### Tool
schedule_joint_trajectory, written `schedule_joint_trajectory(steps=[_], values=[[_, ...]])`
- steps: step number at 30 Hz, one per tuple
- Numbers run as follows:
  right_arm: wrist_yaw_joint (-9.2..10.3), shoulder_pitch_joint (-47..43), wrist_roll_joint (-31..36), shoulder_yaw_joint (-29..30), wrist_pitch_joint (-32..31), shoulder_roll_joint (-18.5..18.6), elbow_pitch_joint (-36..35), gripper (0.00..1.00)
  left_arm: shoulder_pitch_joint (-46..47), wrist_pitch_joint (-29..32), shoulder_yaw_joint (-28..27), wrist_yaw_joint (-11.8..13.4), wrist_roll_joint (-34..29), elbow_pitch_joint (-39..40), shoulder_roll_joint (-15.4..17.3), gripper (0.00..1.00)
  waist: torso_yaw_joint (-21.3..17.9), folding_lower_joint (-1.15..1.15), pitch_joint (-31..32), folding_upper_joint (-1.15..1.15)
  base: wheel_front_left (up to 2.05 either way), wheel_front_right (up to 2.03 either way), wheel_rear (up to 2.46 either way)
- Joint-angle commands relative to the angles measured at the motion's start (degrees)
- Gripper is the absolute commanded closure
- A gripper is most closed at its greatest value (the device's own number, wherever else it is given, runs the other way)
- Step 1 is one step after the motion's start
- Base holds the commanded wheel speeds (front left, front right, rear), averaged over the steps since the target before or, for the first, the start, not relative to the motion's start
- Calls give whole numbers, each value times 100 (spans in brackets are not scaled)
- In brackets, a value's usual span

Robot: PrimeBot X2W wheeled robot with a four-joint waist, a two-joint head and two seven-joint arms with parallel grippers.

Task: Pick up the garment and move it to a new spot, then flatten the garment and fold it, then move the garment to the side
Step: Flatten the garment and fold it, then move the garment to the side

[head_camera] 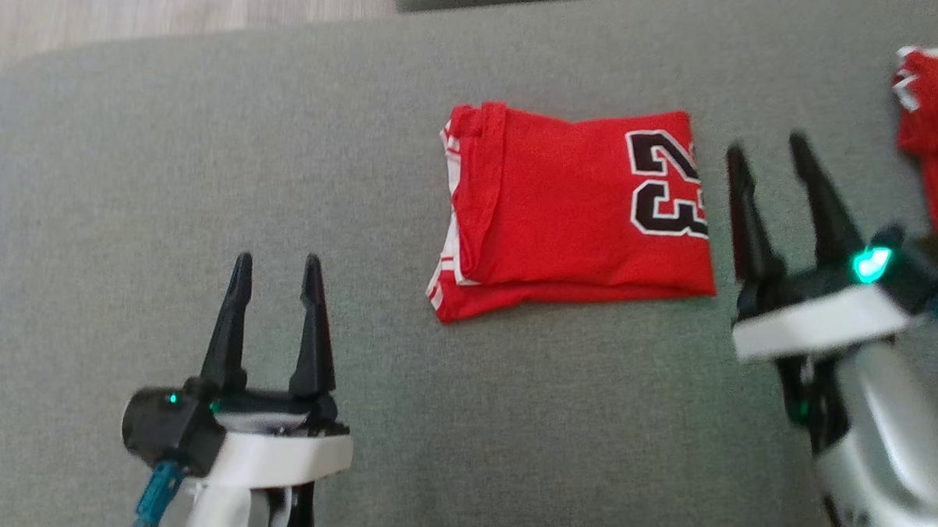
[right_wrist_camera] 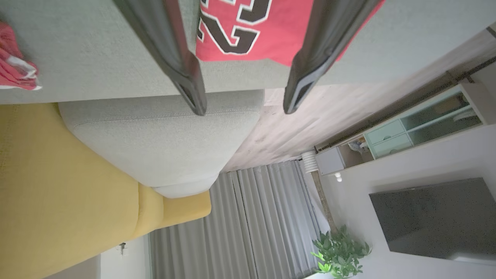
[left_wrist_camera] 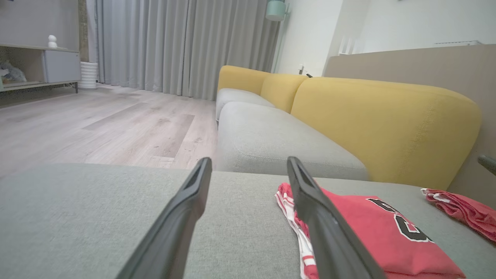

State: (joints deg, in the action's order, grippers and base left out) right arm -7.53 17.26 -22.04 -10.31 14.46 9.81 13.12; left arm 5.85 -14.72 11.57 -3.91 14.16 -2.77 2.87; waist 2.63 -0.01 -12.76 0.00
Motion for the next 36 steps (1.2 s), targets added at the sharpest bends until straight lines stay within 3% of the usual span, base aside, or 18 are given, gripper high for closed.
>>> schedule_joint_trajectory(steps=[1,4,11,36], values=[[4,-298,344,-36,51,-99,-290,0,-59,-28,-250,97,81,71,1,0,-108,1,288,0,0,0,0],[4,-820,814,69,52,-219,-321,0,-204,-28,-319,199,117,-87,1,0,-162,1,520,0,0,0,0],[4,-1324,1175,184,52,-402,-193,0,-442,-28,-383,304,-179,-225,1,0,-208,1,734,0,0,0,0],[4,-1477,1515,233,53,-610,56,0,-728,-28,-416,315,-338,-230,1,0,-253,1,815,0,0,0,0]])
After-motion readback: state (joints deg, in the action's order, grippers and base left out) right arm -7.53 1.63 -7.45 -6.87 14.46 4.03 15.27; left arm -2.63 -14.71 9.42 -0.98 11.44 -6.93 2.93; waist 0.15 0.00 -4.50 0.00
